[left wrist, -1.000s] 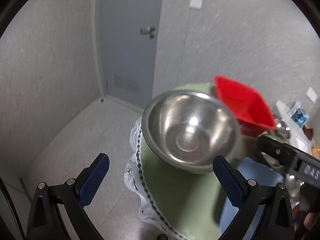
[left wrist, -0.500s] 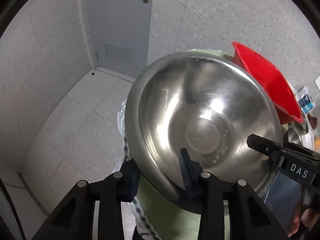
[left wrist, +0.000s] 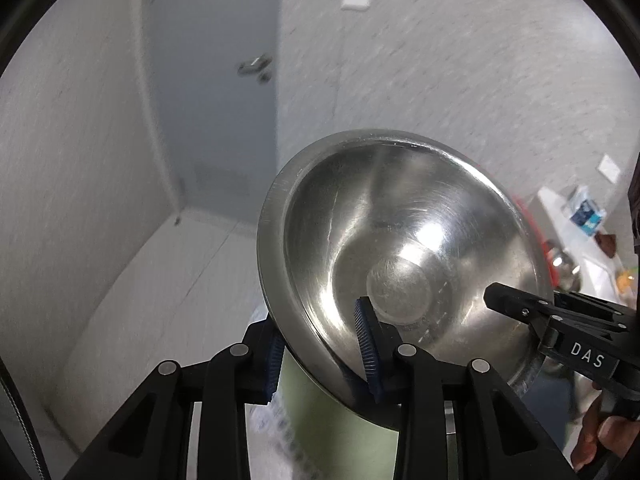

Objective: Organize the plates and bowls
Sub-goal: 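Carry the large steel bowl with the right tool into the red basin and release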

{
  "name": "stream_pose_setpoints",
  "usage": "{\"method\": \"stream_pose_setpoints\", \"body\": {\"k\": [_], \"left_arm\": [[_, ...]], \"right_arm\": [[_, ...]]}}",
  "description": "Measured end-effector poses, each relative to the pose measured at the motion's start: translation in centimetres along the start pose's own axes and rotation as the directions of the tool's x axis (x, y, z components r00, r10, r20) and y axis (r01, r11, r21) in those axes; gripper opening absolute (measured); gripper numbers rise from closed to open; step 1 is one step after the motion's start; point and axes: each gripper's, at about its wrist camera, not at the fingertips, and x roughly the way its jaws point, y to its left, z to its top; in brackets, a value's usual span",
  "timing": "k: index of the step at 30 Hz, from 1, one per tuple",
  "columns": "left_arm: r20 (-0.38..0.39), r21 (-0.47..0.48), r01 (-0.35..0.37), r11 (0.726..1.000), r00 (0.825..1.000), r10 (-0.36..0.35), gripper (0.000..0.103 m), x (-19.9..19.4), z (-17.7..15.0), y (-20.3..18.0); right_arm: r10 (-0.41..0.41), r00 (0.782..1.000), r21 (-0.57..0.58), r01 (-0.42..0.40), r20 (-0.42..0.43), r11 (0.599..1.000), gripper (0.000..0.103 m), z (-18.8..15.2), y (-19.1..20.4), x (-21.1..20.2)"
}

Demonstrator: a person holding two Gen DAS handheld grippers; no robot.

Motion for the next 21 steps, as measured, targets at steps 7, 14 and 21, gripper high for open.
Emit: {"method": "stream_pose_setpoints", "body": {"k": [7,14,21], "left_arm": [[0.020,0.123,0.133,0.984,0.990,-0.136,0.031,4.6,5.3,-6.4],[-0.105,0.178,0.235,0.956,0.970,-0.219,0.031,13.8,8.5,-8.7],[-0.200,0.204,0.257,0.945,0.956,-0.217,0.031,19.1,10.4,-10.9]], "right_arm": [[-0.079,0.993,0.139,0.066,0.092,0.988,0.028,4.9,-7.1,-3.4],[-0.132,0.991,0.278,0.123,0.015,0.953,0.028,6.1,-14.5,-1.8],[-0.132,0.989,0.346,0.146,-0.064,0.927,0.028,5.1,-19.0,1.1]]}}
